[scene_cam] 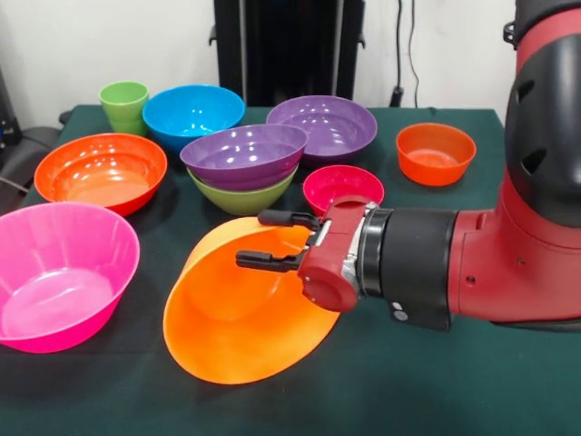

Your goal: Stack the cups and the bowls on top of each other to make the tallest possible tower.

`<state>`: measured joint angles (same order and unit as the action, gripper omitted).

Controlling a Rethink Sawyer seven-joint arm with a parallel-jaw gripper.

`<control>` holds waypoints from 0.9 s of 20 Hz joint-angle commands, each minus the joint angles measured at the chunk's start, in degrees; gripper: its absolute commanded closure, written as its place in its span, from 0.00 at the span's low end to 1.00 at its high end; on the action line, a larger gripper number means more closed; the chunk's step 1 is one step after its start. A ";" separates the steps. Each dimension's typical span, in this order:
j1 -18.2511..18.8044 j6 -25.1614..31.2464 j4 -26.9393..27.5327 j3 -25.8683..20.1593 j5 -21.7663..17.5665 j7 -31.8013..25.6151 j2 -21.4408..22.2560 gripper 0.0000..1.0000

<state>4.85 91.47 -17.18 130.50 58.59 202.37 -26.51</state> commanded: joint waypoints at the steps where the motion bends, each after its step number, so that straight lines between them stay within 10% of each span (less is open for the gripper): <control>1: 1.79 -6.28 6.54 14.18 28.33 23.66 -16.81 0.00; 18: 4.33 -0.58 1.16 34.77 46.70 22.89 -16.85 0.00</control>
<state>8.95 91.38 -30.66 157.74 86.00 202.37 -28.45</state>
